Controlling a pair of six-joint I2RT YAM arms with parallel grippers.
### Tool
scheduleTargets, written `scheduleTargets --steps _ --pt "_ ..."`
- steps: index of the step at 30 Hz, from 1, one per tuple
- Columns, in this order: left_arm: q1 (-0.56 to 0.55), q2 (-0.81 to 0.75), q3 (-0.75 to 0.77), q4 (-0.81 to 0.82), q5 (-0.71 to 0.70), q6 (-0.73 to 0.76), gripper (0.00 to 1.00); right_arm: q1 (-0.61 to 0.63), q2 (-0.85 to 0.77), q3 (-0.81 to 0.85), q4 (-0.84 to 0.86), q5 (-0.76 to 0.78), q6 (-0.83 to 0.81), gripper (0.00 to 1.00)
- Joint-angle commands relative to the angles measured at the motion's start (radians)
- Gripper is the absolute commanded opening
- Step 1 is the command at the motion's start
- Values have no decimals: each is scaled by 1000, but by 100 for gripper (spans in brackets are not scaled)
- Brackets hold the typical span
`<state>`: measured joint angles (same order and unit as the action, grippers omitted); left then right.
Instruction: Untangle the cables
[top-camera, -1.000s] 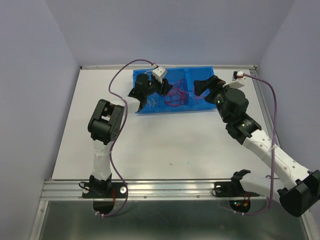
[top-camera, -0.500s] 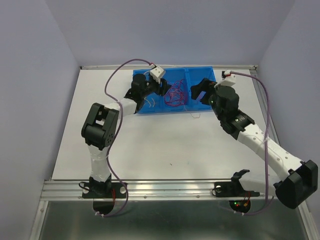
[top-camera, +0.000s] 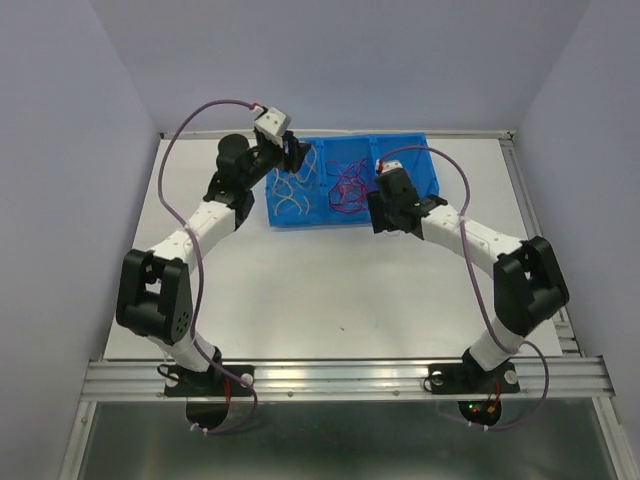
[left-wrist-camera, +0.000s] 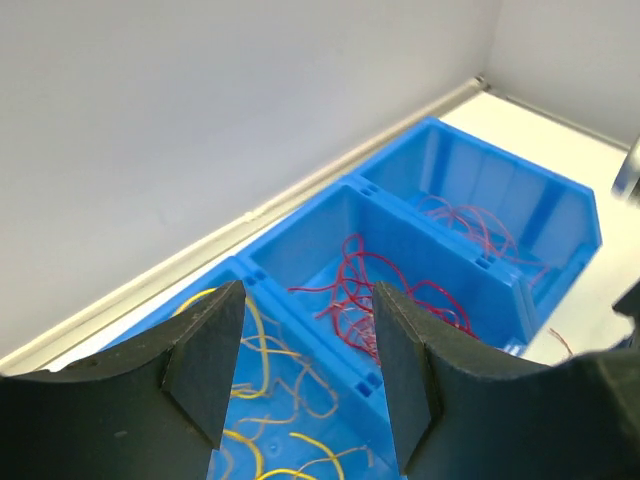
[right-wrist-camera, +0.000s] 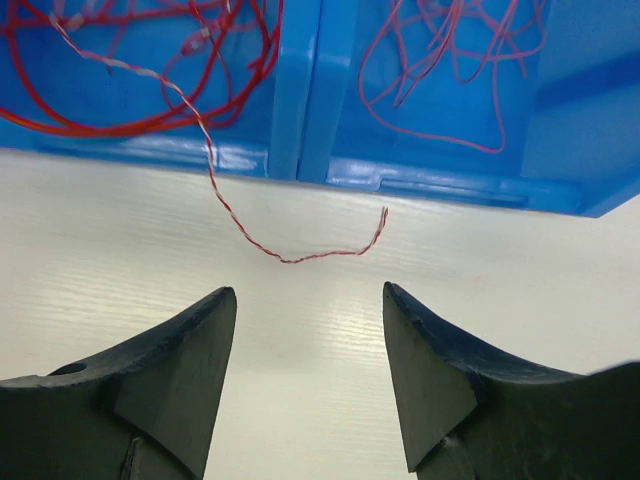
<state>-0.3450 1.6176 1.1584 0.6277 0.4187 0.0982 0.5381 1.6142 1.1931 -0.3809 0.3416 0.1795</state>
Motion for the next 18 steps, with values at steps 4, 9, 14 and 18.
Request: scheduleTargets --steps 4,9,14,18 --pt "70 -202 -74 -22 22 -35 64 5 93 88 -75 23 -71 67" --pt "80 -243 -103 -19 38 -54 64 6 177 128 -73 -6 -71 64" --pt "87 -242 -112 1 43 -61 64 20 248 160 -52 20 -84 62" --pt "92 -234 -111 6 49 -69 64 26 315 194 -35 56 -100 49"
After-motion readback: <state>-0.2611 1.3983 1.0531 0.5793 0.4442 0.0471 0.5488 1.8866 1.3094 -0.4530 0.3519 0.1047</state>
